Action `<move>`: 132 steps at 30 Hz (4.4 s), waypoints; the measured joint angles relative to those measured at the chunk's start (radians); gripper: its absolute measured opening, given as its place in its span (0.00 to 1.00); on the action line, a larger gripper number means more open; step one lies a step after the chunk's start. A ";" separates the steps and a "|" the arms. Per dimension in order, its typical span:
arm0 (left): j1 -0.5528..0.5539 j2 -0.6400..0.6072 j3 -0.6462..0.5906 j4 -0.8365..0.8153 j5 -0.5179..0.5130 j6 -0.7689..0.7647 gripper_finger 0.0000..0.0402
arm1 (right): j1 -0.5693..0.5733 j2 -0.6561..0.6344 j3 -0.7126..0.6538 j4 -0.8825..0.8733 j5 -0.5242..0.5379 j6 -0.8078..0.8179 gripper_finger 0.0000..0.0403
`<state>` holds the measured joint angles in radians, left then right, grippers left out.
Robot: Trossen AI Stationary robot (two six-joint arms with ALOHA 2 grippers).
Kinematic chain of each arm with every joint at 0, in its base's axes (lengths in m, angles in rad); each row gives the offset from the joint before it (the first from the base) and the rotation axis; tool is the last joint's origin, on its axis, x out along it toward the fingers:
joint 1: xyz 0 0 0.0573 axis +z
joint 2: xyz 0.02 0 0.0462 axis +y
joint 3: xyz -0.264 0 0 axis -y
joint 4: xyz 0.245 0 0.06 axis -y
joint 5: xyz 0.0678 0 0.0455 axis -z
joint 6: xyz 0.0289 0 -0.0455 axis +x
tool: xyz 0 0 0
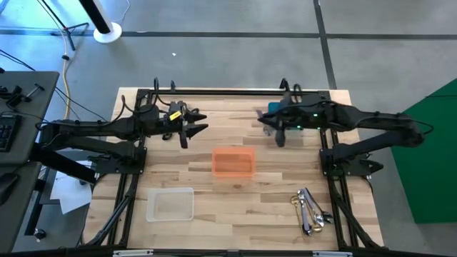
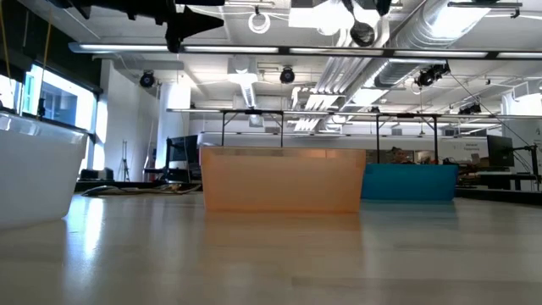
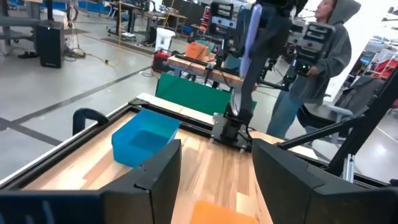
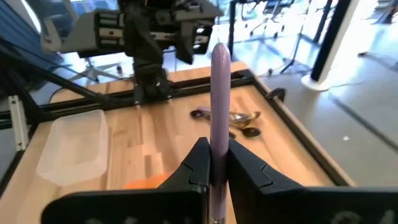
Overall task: Sort silverware by color (type)
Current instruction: Put the top right violet spoon into the blue bin
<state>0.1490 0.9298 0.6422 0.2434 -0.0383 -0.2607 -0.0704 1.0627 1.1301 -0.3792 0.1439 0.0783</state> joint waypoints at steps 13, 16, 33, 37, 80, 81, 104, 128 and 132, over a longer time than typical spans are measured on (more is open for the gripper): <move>0.000 -0.001 0.000 0.020 0.000 0.000 0.45 | -0.002 -0.289 -0.379 0.459 -0.023 -0.035 0.04; 0.000 -0.001 0.000 0.022 0.000 0.000 0.45 | -0.004 -0.288 -0.381 0.415 -0.046 -0.058 0.04; 0.000 -0.001 0.000 0.014 0.000 0.001 0.45 | -0.003 -0.231 -0.382 0.435 -0.085 -0.034 0.04; 0.000 -0.001 0.000 0.014 0.000 0.001 0.45 | -0.003 -0.232 -0.382 0.437 -0.085 -0.034 0.04; 0.000 -0.001 0.000 0.015 0.000 0.002 0.45 | -0.696 0.393 -0.145 -0.381 -0.174 -0.418 0.04; 0.000 -0.001 0.000 0.014 0.000 0.002 0.45 | -0.704 0.409 -0.145 -0.375 -0.174 -0.420 0.04; 0.001 -0.001 0.000 0.007 0.000 0.002 0.45 | -0.750 0.661 -0.145 -0.344 -0.175 -0.525 0.04; 0.001 -0.001 0.000 0.007 0.000 0.000 0.45 | -0.749 0.675 -0.145 -0.332 -0.176 -0.489 0.19; 0.001 -0.001 0.000 0.007 0.000 0.000 0.45 | -0.749 0.675 -0.145 -0.334 -0.178 -0.454 0.27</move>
<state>0.1501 0.9291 0.6422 0.2504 -0.0380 -0.2611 -0.8196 1.7378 0.9848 -0.7129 -0.0342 -0.3758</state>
